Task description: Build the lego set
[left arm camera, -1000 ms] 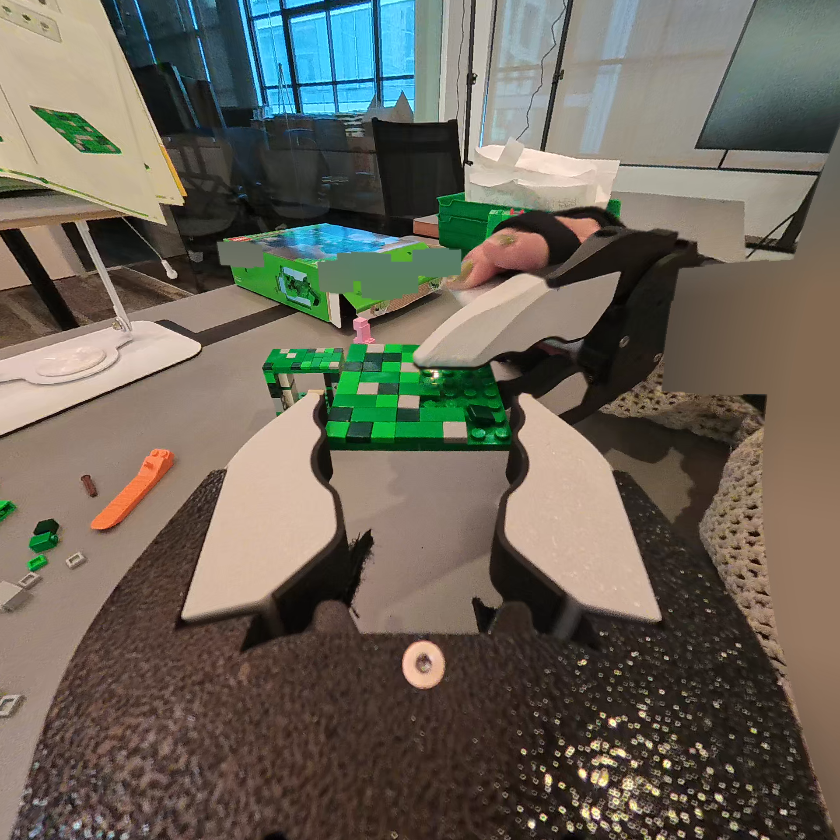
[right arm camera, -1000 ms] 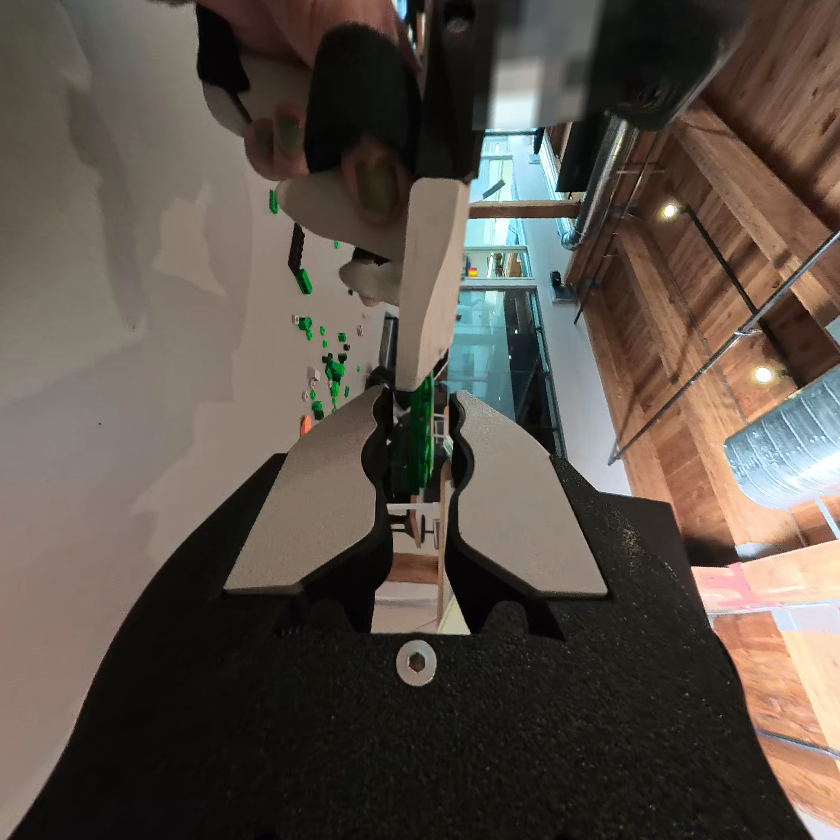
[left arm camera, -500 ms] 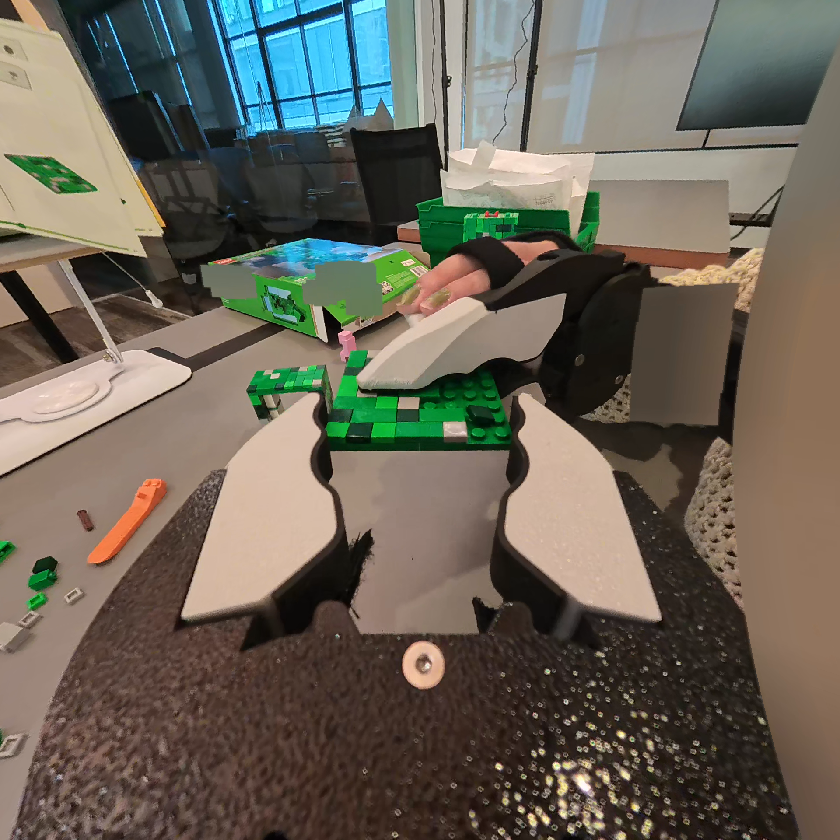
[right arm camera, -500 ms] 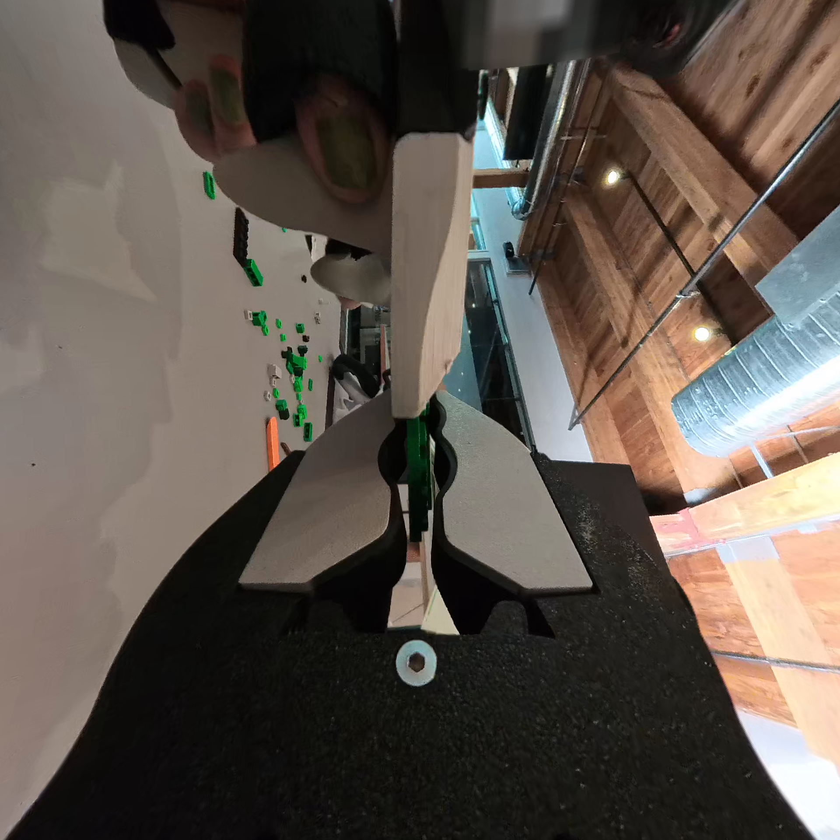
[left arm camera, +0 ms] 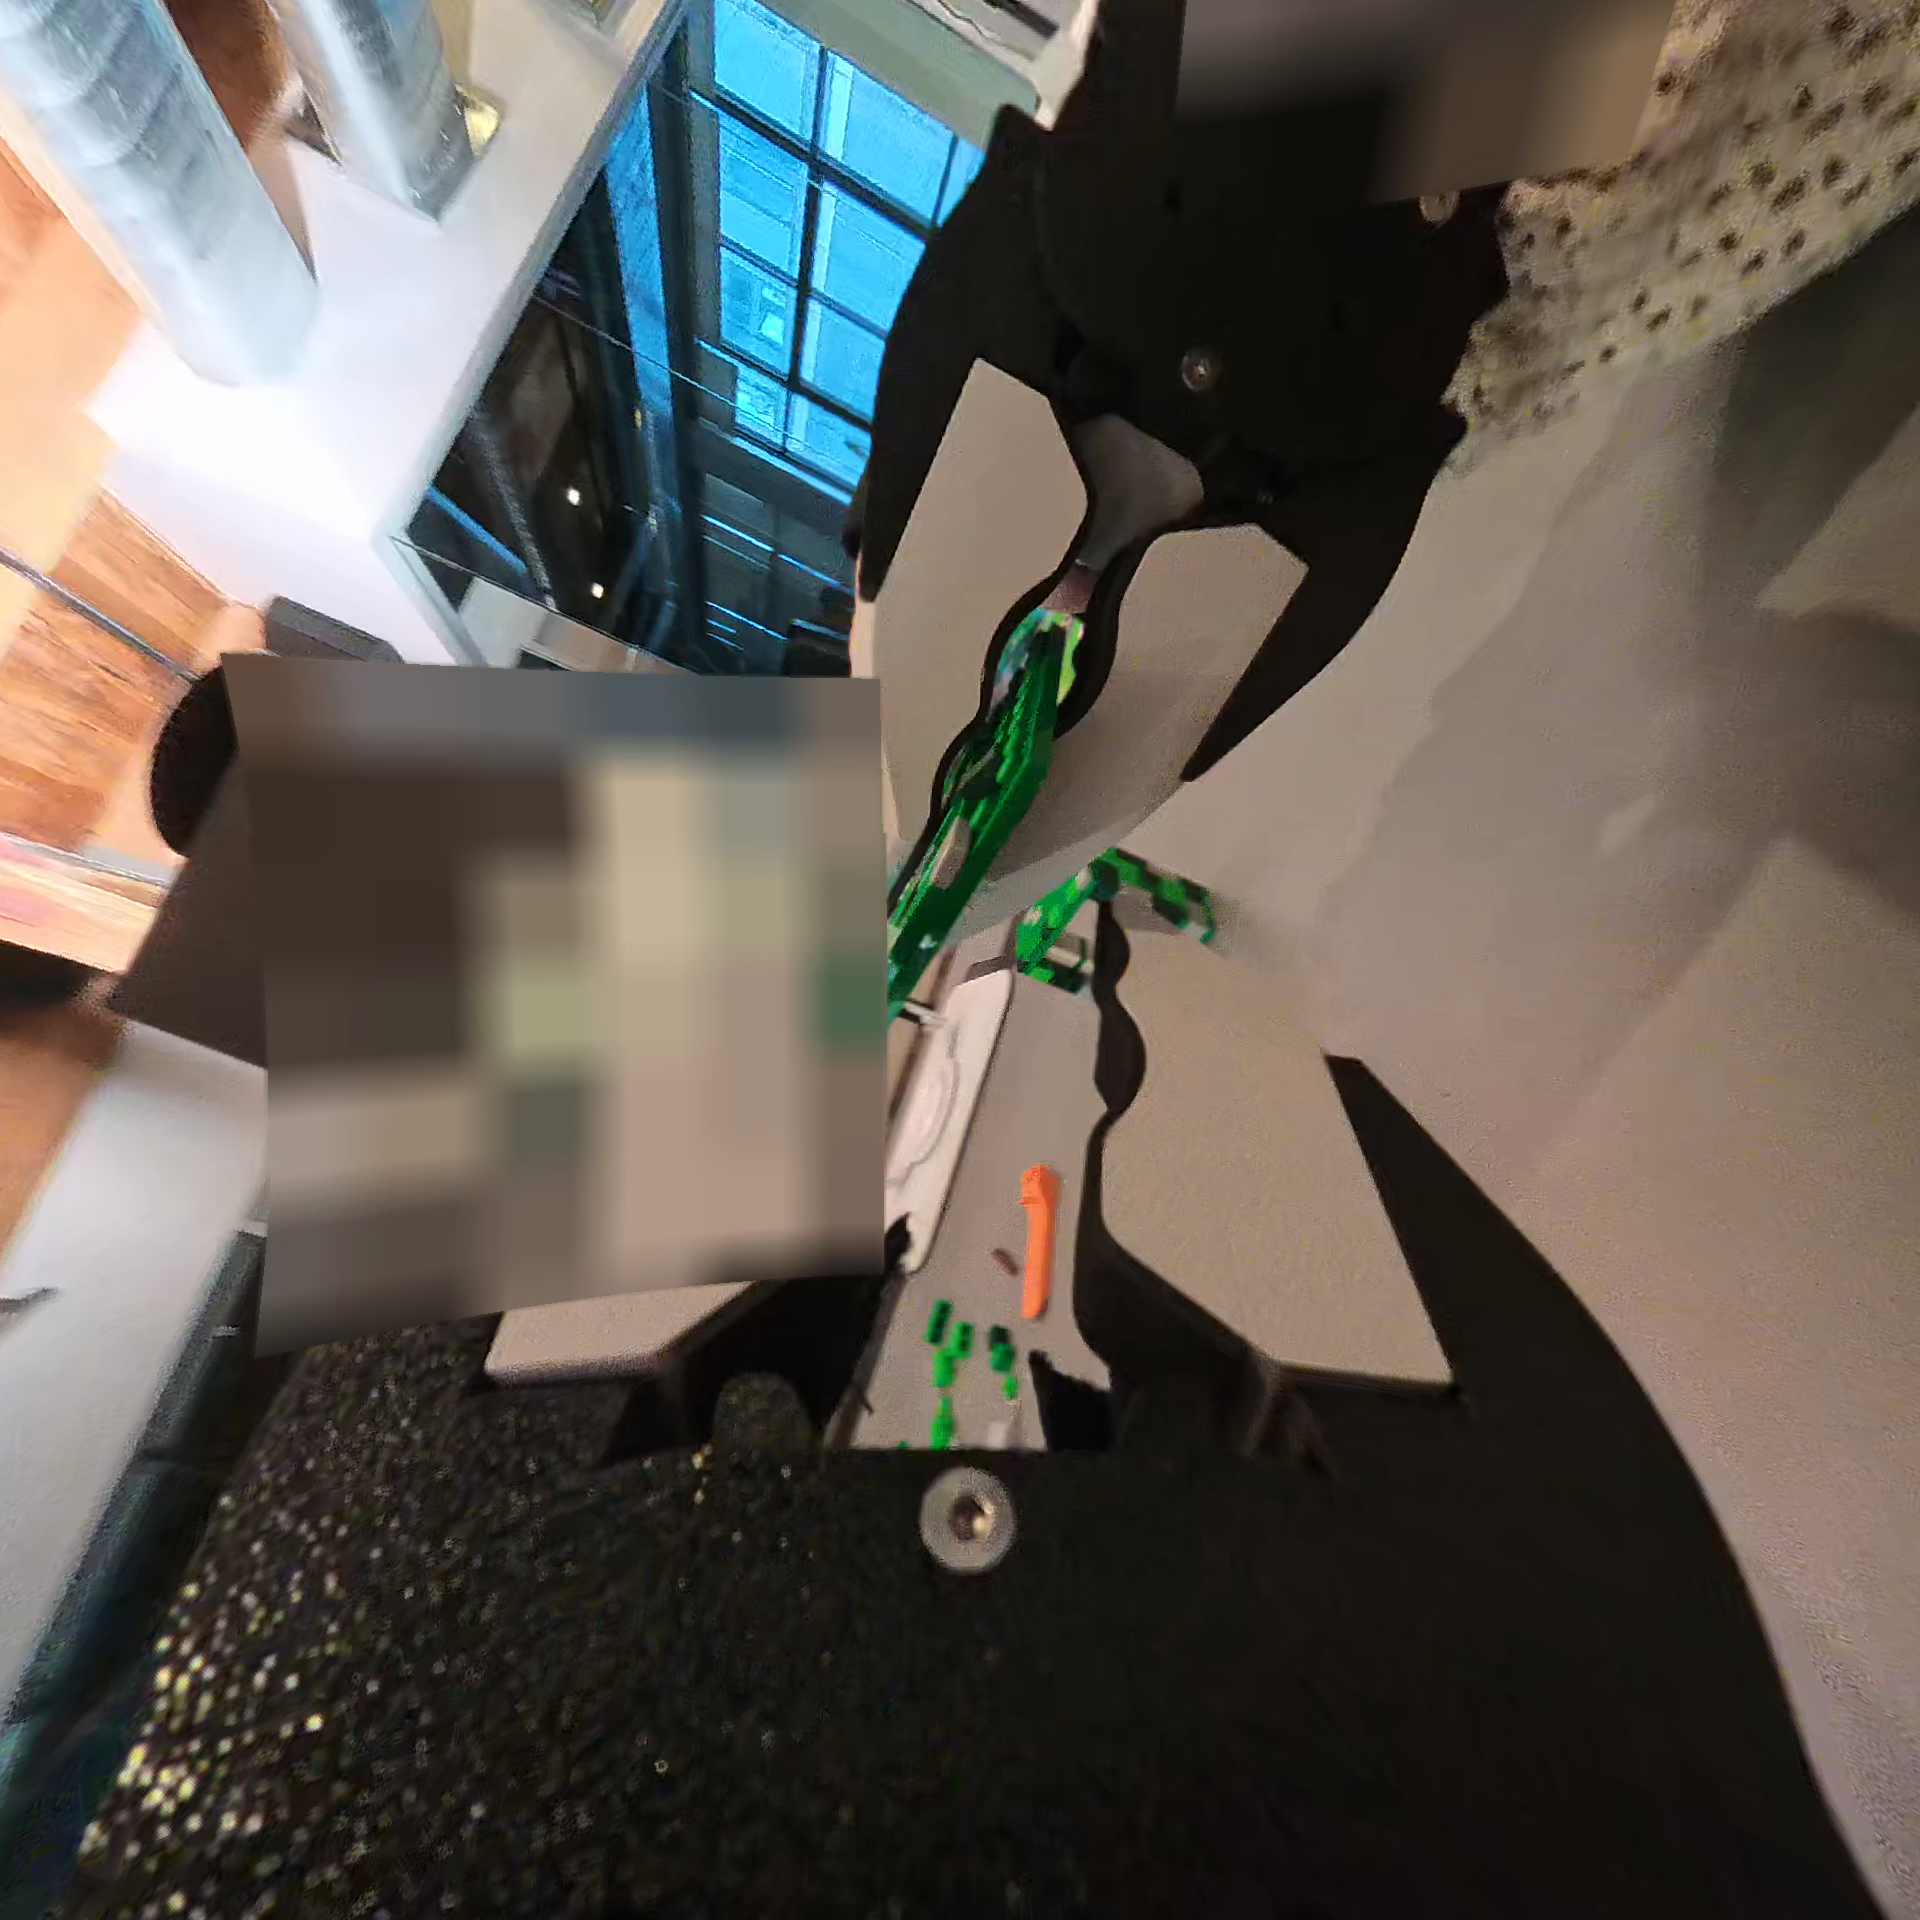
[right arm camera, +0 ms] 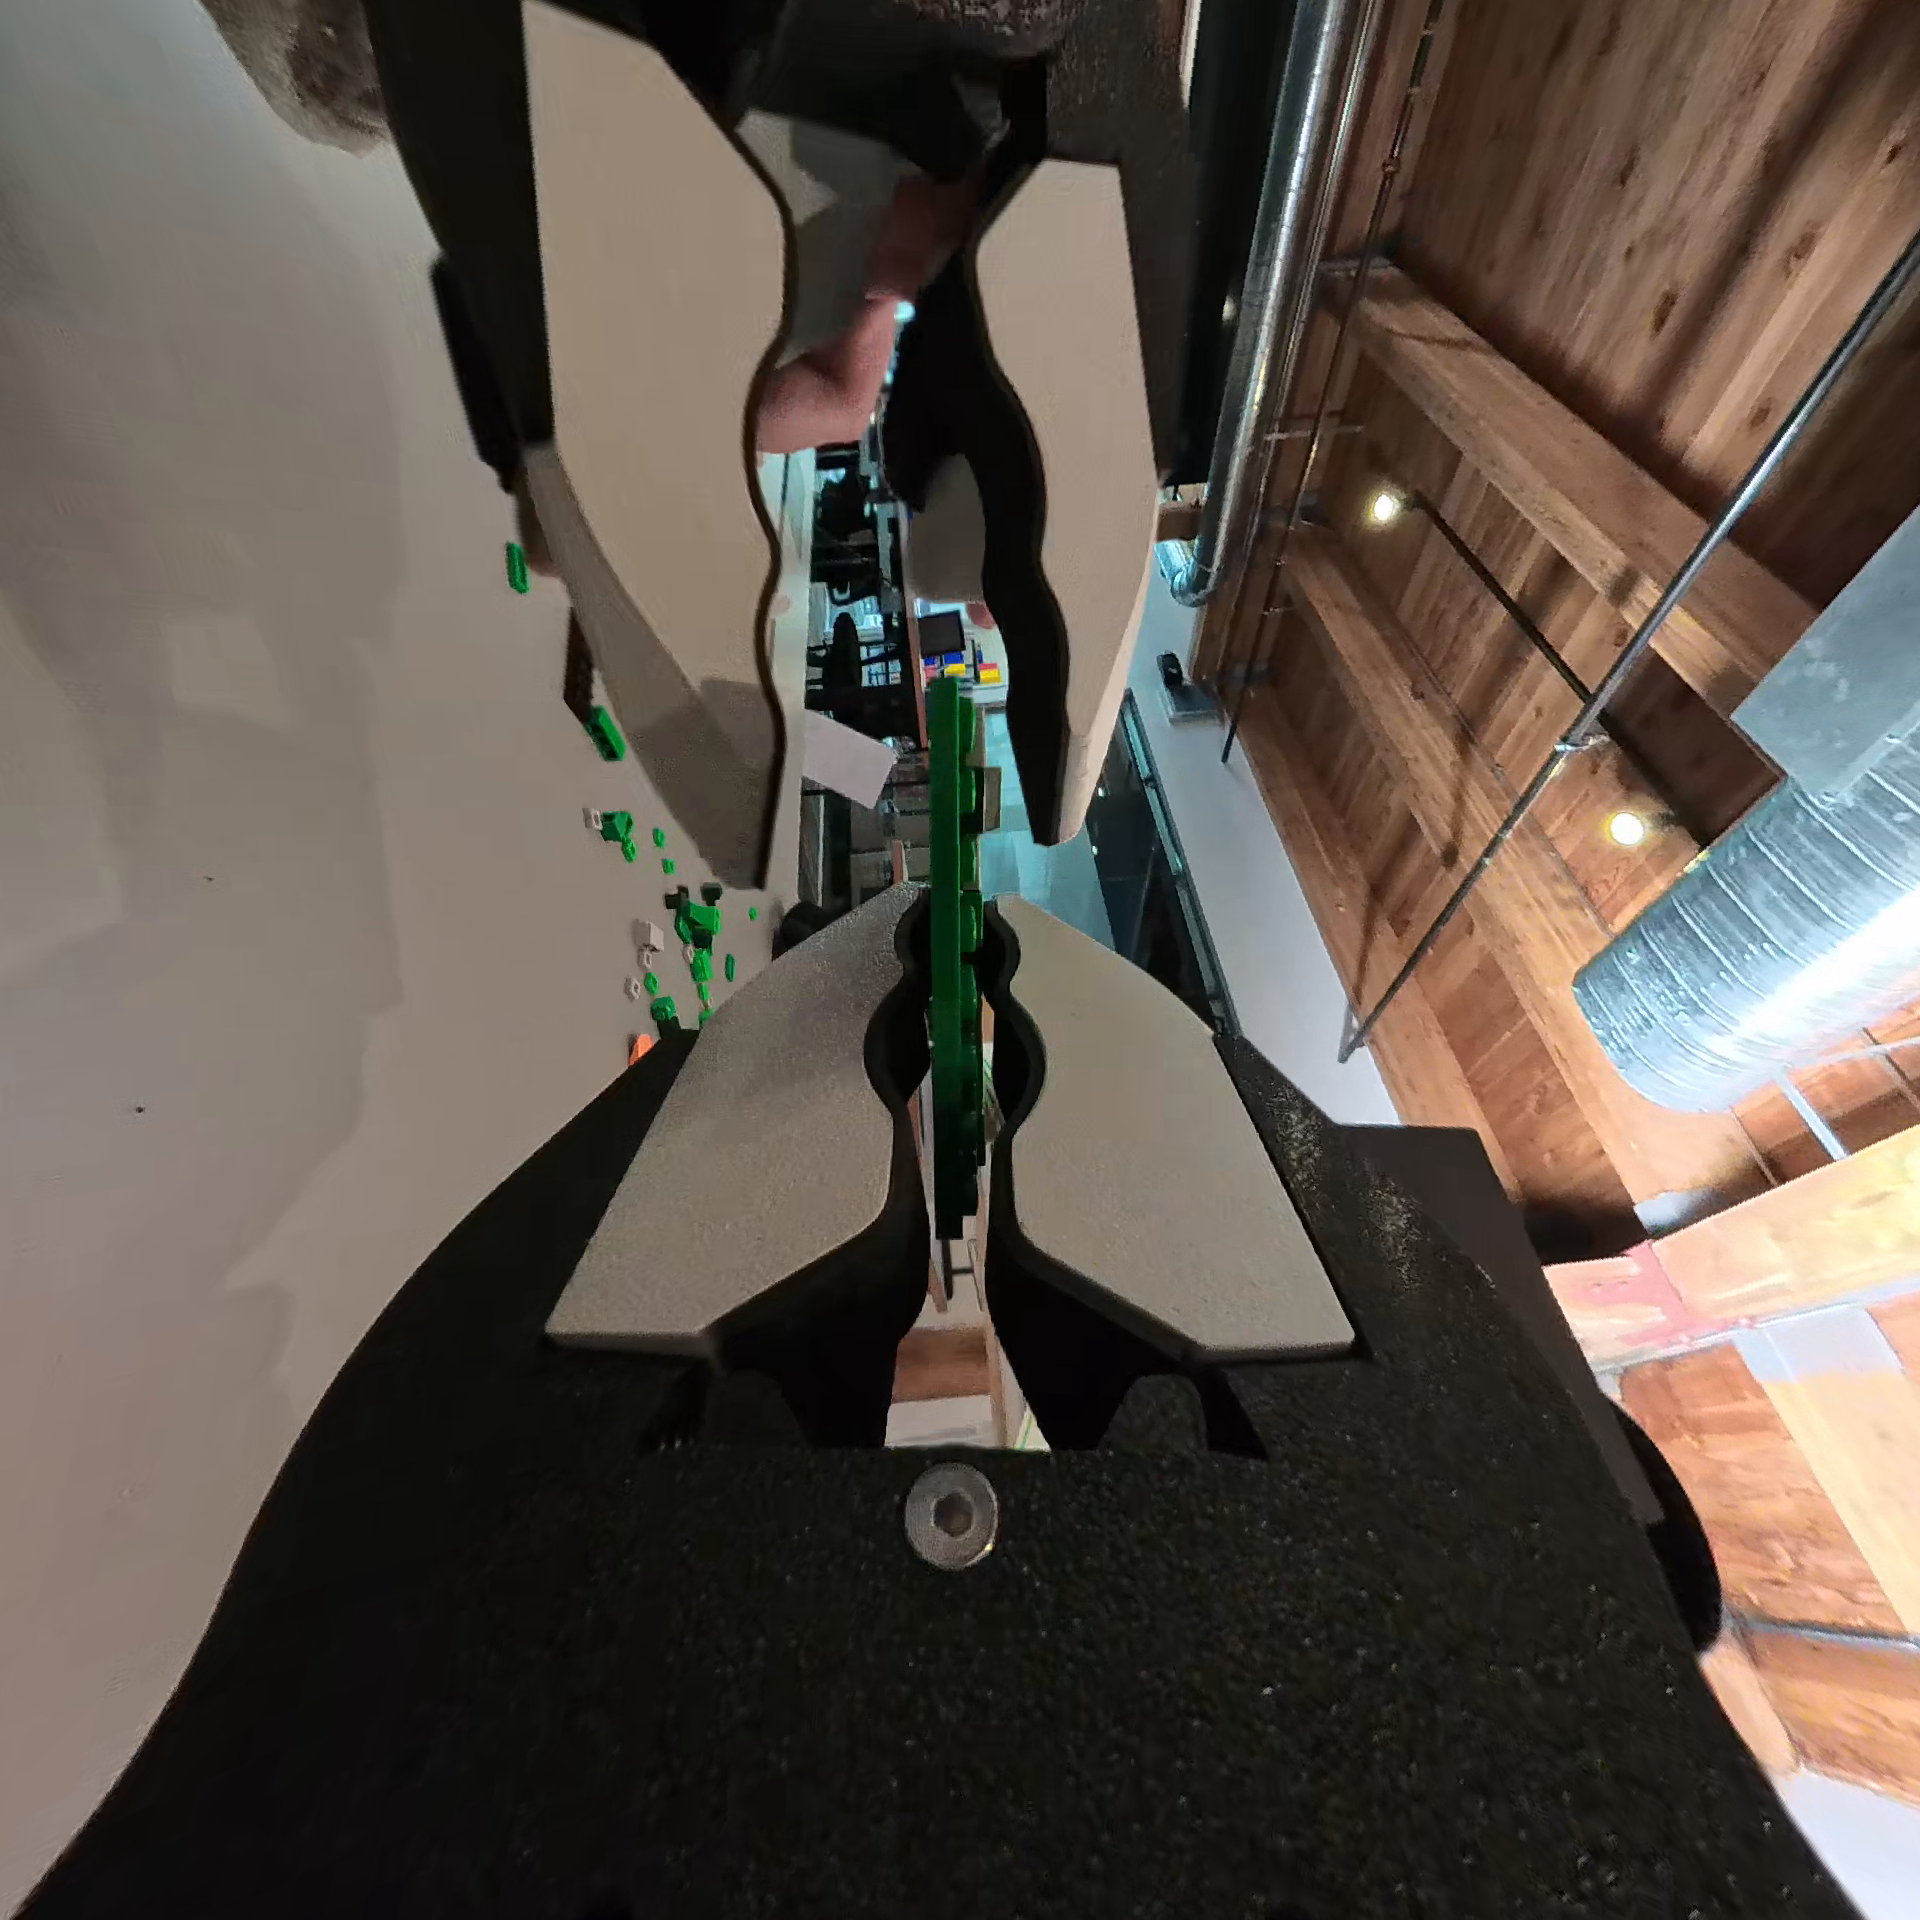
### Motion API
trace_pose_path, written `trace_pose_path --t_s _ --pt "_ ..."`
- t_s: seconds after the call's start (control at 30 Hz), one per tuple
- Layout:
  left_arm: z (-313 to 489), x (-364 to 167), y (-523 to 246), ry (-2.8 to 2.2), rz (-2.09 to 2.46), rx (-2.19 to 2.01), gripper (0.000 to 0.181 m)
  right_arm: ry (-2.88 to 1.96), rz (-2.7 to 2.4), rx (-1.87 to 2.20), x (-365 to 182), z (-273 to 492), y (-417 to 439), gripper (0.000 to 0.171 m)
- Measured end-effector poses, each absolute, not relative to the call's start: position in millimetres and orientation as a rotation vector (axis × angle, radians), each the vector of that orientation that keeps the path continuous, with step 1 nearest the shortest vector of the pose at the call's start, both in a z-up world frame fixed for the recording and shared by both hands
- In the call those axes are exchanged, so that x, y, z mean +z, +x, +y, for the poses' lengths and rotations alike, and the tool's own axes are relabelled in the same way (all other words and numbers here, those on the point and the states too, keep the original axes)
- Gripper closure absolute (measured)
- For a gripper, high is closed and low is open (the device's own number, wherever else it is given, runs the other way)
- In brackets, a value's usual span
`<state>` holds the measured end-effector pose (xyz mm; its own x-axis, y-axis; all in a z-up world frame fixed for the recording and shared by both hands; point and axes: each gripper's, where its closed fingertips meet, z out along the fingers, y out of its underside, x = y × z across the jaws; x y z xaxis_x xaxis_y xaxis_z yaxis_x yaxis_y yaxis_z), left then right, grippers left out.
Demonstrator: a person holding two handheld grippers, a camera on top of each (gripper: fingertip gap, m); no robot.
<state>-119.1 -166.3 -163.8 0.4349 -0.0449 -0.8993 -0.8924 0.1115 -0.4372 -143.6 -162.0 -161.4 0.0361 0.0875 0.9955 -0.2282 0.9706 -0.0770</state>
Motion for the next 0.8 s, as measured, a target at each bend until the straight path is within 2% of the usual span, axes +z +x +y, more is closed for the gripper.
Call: trace_pose_path --t_s 0.1,0.23,0.33,0.47,0.7,0.8 --pt "-165.0 -164.6 -120.1 -1.284 0.982 0.888 0.146 0.130 -1.529 0.258 -163.0 -164.7 -141.4 0.165" --pt "-167.8 -158.9 -117.2 -1.216 0.993 0.948 0.171 0.134 -1.546 0.279 -164.4 -166.0 -139.9 0.165" --pt "-168.8 -158.6 -116.5 -1.207 1.013 0.966 0.174 0.123 -1.560 0.312 -164.9 -167.4 -139.0 0.161" --pt "-168.5 -157.7 -119.0 -1.221 1.003 0.986 0.176 0.105 -1.560 0.384 -159.0 -167.9 -133.1 0.147" --pt "-166.8 -159.5 -129.6 -1.265 1.021 1.057 0.176 0.188 -1.519 0.401 -153.6 -181.4 -115.3 0.147" --pt "-165.3 -161.9 -130.8 -1.279 1.040 1.078 0.176 0.217 -1.517 0.349 -158.1 -183.1 -115.5 0.154"
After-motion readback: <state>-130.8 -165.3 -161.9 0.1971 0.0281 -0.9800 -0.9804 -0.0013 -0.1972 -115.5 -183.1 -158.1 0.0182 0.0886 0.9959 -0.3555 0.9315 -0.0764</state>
